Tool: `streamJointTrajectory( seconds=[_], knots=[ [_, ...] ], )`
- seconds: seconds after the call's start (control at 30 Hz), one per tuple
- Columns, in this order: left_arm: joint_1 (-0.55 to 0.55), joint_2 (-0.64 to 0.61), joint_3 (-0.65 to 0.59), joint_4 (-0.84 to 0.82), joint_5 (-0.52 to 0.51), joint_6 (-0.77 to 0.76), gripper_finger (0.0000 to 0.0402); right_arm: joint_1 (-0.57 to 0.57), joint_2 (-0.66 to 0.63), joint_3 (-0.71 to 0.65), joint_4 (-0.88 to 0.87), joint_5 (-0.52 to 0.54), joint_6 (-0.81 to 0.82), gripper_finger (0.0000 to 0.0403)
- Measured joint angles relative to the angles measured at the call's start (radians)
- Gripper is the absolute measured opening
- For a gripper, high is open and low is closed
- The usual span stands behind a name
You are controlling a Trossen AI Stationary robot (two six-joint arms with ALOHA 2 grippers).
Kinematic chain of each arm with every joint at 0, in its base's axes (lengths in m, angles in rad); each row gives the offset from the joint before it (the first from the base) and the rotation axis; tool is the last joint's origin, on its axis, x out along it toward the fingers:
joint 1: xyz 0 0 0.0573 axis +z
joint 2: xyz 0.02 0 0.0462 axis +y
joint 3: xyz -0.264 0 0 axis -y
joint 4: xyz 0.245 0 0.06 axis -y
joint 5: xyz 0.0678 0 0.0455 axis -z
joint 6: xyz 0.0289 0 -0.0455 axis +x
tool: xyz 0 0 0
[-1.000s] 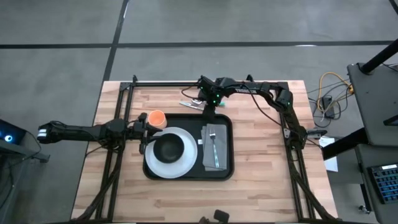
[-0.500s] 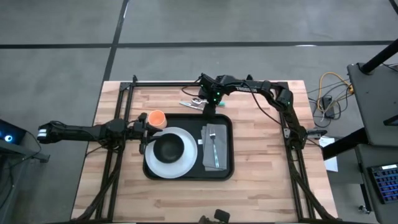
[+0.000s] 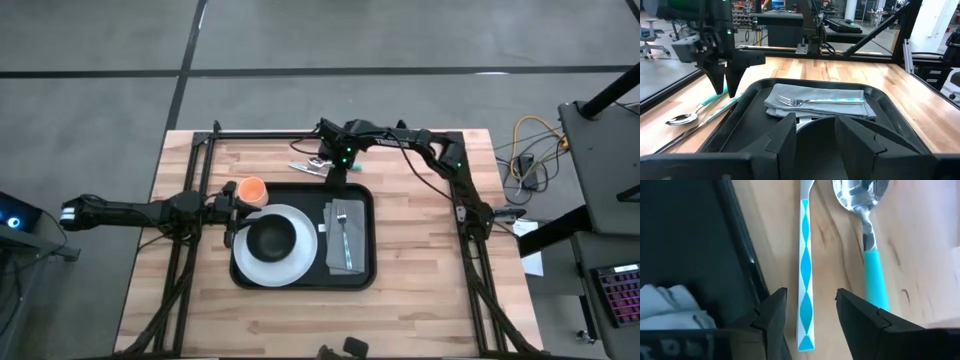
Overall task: Set up tray
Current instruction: Put the blue spoon on top of the gray napkin beside the blue fork on the black serving tray
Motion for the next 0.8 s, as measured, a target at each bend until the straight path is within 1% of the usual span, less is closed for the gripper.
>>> streamJointTrajectory(
  seconds=[0.1, 0.2, 0.27, 0.4, 0.47, 0.8],
  knots=[
    [0.0, 0.001, 0.0, 0.0, 0.0, 0.0, 0.0118, 0.002, 0.059, 0.069, -0.061, 0.001, -0.012, 0.0162],
    [0.0, 0.002, -0.001, 0.0, 0.0, 0.0, 0.0118, 0.005, 0.133, 0.173, -0.172, 0.019, -0.03, 0.0162],
    [0.0, 0.002, 0.0, 0.0, 0.0, 0.0, 0.0118, 0.006, 0.174, 0.233, -0.215, 0.027, -0.027, 0.0161],
    [0.0, 0.001, 0.0, 0.0, 0.0, 0.0, 0.0118, 0.005, 0.223, 0.303, -0.285, 0.027, -0.048, 0.0156],
    [0.0, 0.001, -0.001, 0.0, 0.0, 0.0, 0.0118, 0.005, 0.23, 0.32, -0.305, 0.03, -0.049, 0.0152],
    [0.0, 0.0, 0.0, 0.0, 0.0, 0.0, 0.0118, 0.005, 0.231, 0.319, -0.314, 0.032, -0.061, 0.0123]
  ],
)
